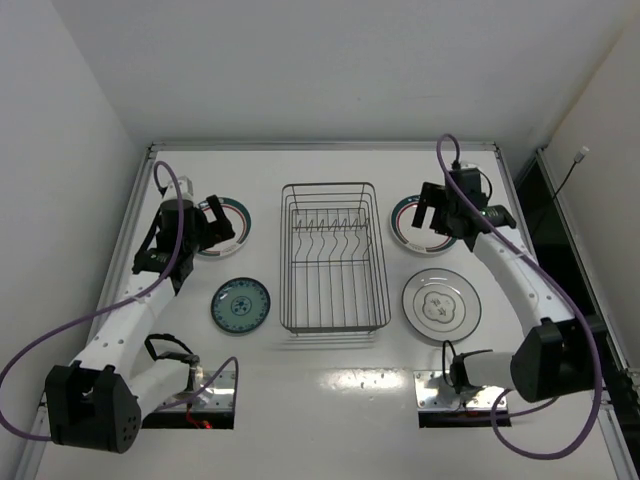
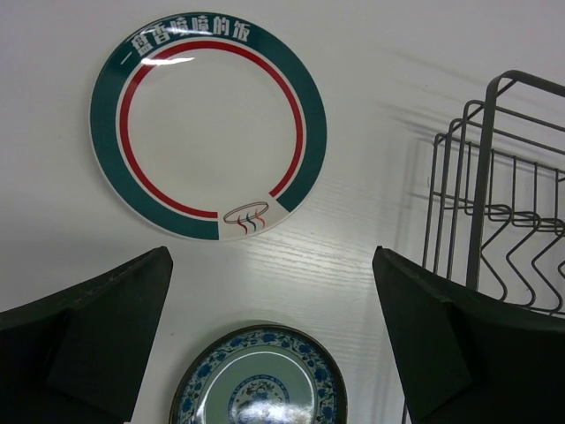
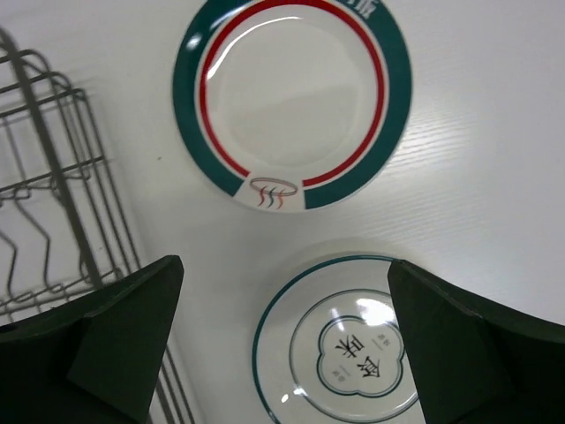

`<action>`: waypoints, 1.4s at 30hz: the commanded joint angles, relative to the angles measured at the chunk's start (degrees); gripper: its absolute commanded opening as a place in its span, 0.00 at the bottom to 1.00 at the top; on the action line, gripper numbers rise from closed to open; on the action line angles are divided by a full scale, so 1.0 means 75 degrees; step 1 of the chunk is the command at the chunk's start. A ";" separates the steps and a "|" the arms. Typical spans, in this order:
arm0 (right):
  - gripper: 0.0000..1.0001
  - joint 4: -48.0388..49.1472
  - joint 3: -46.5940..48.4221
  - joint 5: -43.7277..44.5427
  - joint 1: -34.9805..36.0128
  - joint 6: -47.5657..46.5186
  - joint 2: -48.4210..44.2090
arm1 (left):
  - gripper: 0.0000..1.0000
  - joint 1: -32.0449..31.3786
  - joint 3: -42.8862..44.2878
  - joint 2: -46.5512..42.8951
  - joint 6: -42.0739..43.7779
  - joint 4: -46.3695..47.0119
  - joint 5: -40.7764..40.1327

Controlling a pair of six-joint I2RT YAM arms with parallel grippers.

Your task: Load the plates into the dish rack

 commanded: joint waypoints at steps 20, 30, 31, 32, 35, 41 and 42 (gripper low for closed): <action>0.93 0.0392 0.0340 -0.3569 -0.3757 0.0276 0.3214 | 0.96 -0.0044 0.0313 0.0239 0.0023 -0.0061 -0.0026; 0.71 0.1211 0.0281 -0.4636 -0.3921 0.0579 0.4292 | 0.96 -0.0044 0.0313 0.0169 0.0023 -0.0132 -0.0026; 0.68 0.1351 0.0212 -0.4891 -0.3921 0.0651 0.4293 | 0.96 -0.0044 0.0313 0.0169 0.0023 -0.0132 -0.0026; 0.62 0.1434 0.0211 -0.4893 -0.3921 0.0744 0.4363 | 0.96 -0.0044 0.0313 0.0099 0.0023 -0.0132 -0.0026; 0.53 0.1621 0.0211 -0.4893 -0.3851 0.0815 0.4550 | 0.96 -0.0044 0.0313 0.0099 0.0023 -0.0132 -0.0026; 0.06 0.1891 0.0292 -0.4964 -0.3851 0.0968 0.4773 | 0.96 -0.0044 0.0313 0.0099 0.0023 -0.0132 -0.0026; 0.00 0.1892 0.0293 -0.4964 -0.3851 0.0968 0.4774 | 0.96 -0.0044 0.0313 0.0099 0.0023 -0.0132 -0.0026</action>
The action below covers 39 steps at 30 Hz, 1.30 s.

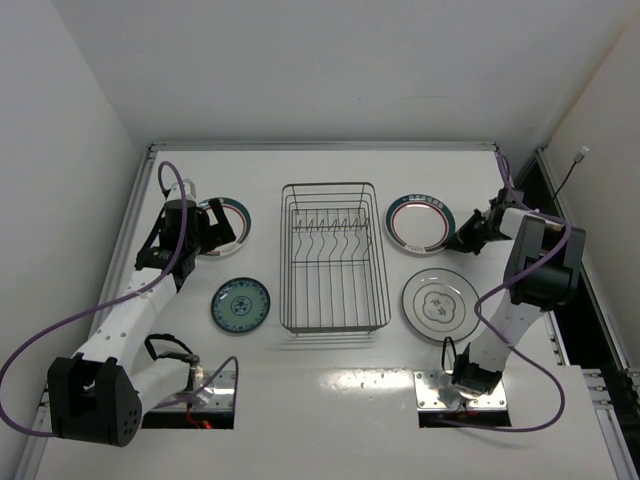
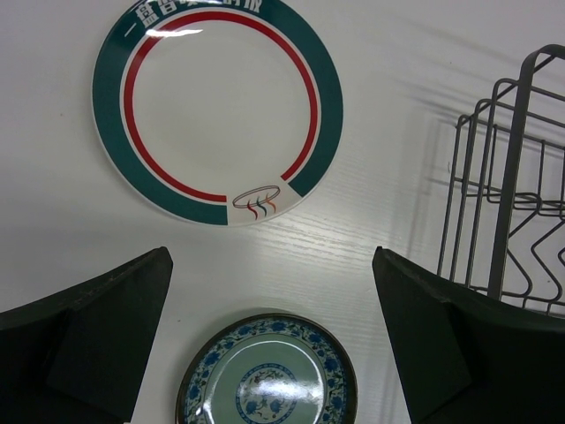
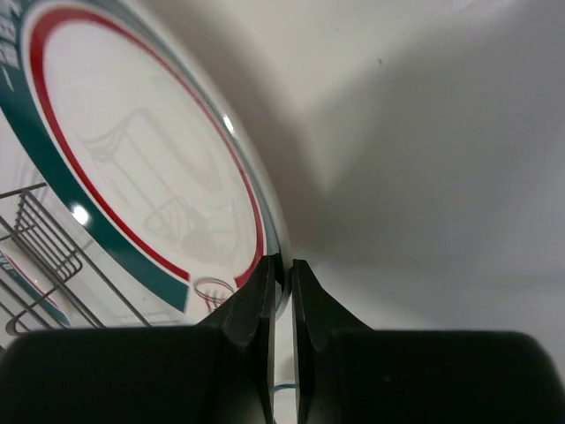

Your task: Load the plates into the dish rack

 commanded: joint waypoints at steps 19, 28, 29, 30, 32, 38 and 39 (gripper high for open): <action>0.00 -0.1883 0.3326 0.5504 0.2950 -0.0829 -0.3616 | 0.96 -0.0041 0.0299 0.0053 0.0025 0.0116 -0.0121; 0.00 -0.2351 0.3292 0.6911 0.5012 -0.1310 -0.3826 | 0.96 -0.0041 0.0299 0.0053 0.0025 0.0116 -0.0122; 0.00 -0.2444 0.3291 0.7004 0.5142 -0.1310 -0.3827 | 0.96 -0.0041 0.0299 0.0053 0.0025 0.0116 -0.0122; 0.00 -0.2445 0.3210 0.7074 0.5271 -0.1310 -0.3896 | 0.96 -0.0041 0.0299 0.0053 0.0025 0.0116 -0.0122; 0.00 -0.2527 0.3092 0.7285 0.5587 -0.1310 -0.3991 | 0.96 -0.0041 0.0299 0.0053 0.0025 0.0116 -0.0122; 0.00 -0.2679 0.2928 0.7556 0.6138 -0.1310 -0.3992 | 0.96 -0.0041 0.0299 0.0053 0.0025 0.0116 -0.0122; 0.00 -0.2680 0.2928 0.7648 0.6209 -0.1310 -0.3921 | 0.96 -0.0041 0.0299 0.0053 0.0025 0.0116 -0.0122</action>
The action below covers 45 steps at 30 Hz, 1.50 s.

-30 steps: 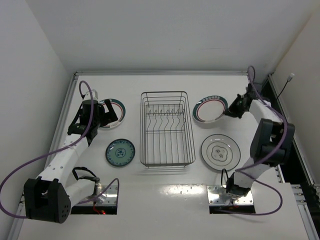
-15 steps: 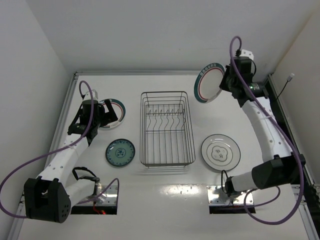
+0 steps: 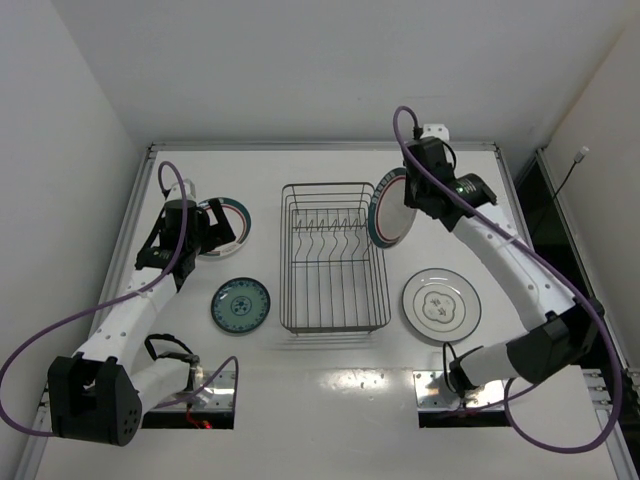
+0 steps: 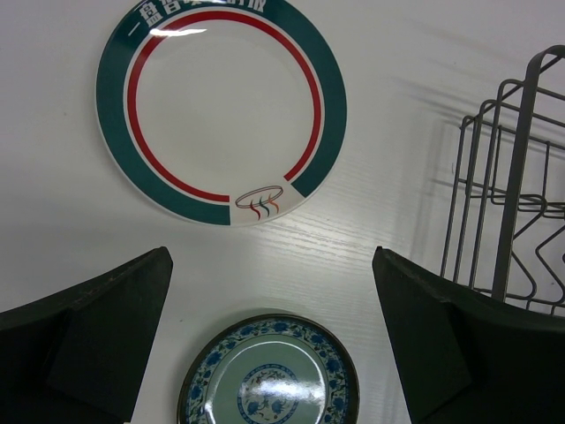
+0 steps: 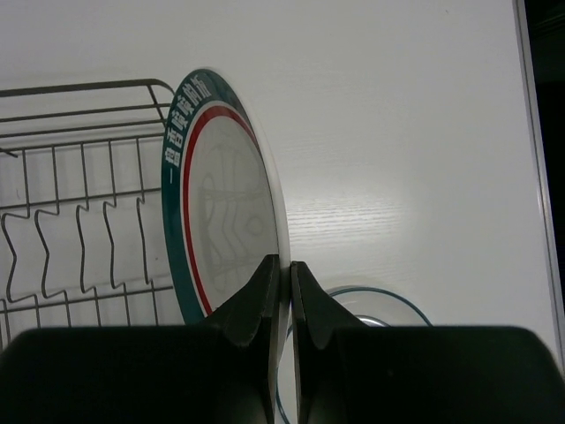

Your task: Load the plates into the dish rack

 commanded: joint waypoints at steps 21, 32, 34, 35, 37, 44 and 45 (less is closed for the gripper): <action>0.13 -0.0747 0.1115 0.1605 0.2336 0.0365 0.1540 | 0.96 -0.0041 0.0296 -0.0043 0.0025 0.0116 -0.0061; 0.35 -0.0595 -0.1268 0.0282 0.0491 0.0634 -0.1143 | 0.96 -0.0041 0.0296 -0.0113 0.0025 0.0116 -0.0061; 0.37 -0.0502 -0.2440 -0.0630 -0.0413 0.0635 -0.1692 | 0.96 -0.0041 0.0296 -0.0114 0.0025 0.0116 -0.0061; 0.37 -0.0501 -0.2830 -0.0993 -0.0905 0.0635 -0.1696 | 0.96 -0.0041 0.0296 -0.0114 0.0025 0.0116 -0.0061; 0.37 -0.0290 -0.3561 -0.2095 -0.2393 0.0635 -0.2105 | 0.96 -0.0041 0.0296 -0.0114 0.0025 0.0116 -0.0061; 0.72 -0.0302 -0.4710 -0.2813 -0.4694 0.0786 -0.1931 | 0.96 -0.0041 0.0296 -0.0184 0.0025 0.0116 -0.0061; 0.76 -0.0302 -0.4709 -0.2906 -0.4695 0.0868 -0.1826 | 0.96 -0.0041 0.0296 -0.0184 0.0025 0.0116 -0.0061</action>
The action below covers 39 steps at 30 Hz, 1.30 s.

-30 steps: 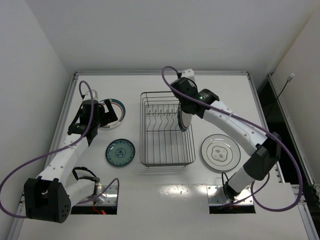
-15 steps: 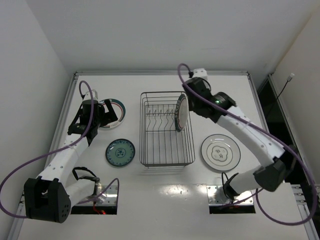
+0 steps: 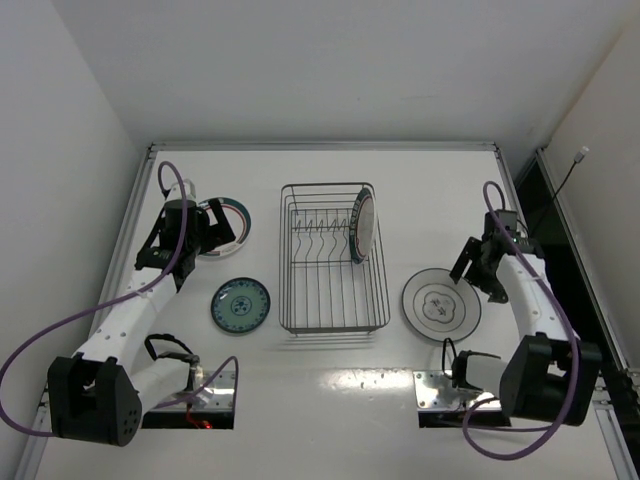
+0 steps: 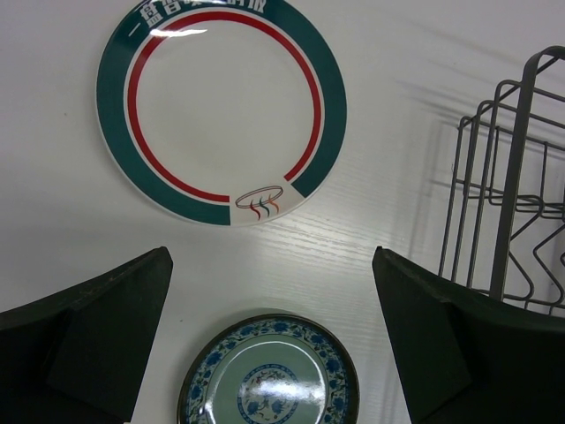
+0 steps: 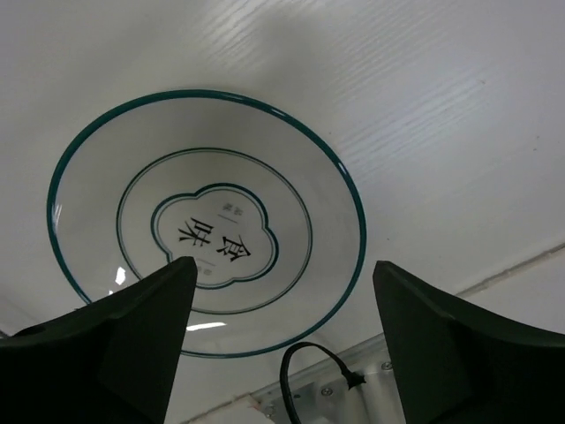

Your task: Load the plates into the dish rack

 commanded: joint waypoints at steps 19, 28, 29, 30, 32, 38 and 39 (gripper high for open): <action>0.77 0.1676 -0.0107 -0.2883 -0.1431 0.0058 0.3259 | 0.96 -0.0041 0.0296 -0.0319 0.0096 0.0049 -0.0210; 0.65 0.2603 -0.0657 -0.4198 -0.1432 0.0455 0.3505 | 0.96 -0.0041 0.0296 -0.0319 0.0096 0.0049 -0.0210; 0.65 0.2871 -0.0658 -0.4304 -0.1432 0.0537 0.3599 | 0.96 -0.0041 0.0296 -0.0319 0.0096 0.0049 -0.0210; 0.65 0.3013 -0.0658 -0.4479 -0.1363 0.0770 0.3670 | 0.96 -0.0041 0.0296 -0.0319 0.0096 0.0049 -0.0210; 0.55 0.3410 -0.0658 -0.4679 -0.1292 0.1157 0.3880 | 0.96 -0.0041 0.0296 -0.0319 0.0096 0.0049 -0.0210; 0.05 0.3799 -0.0050 -0.4786 -0.0941 0.1838 0.4173 | 0.96 -0.0041 0.0296 -0.0319 0.0096 0.0049 -0.0210; 0.01 0.3799 0.0184 -0.4670 -0.0824 0.1932 0.4337 | 0.96 -0.0041 0.0296 -0.0319 0.0096 0.0049 -0.0210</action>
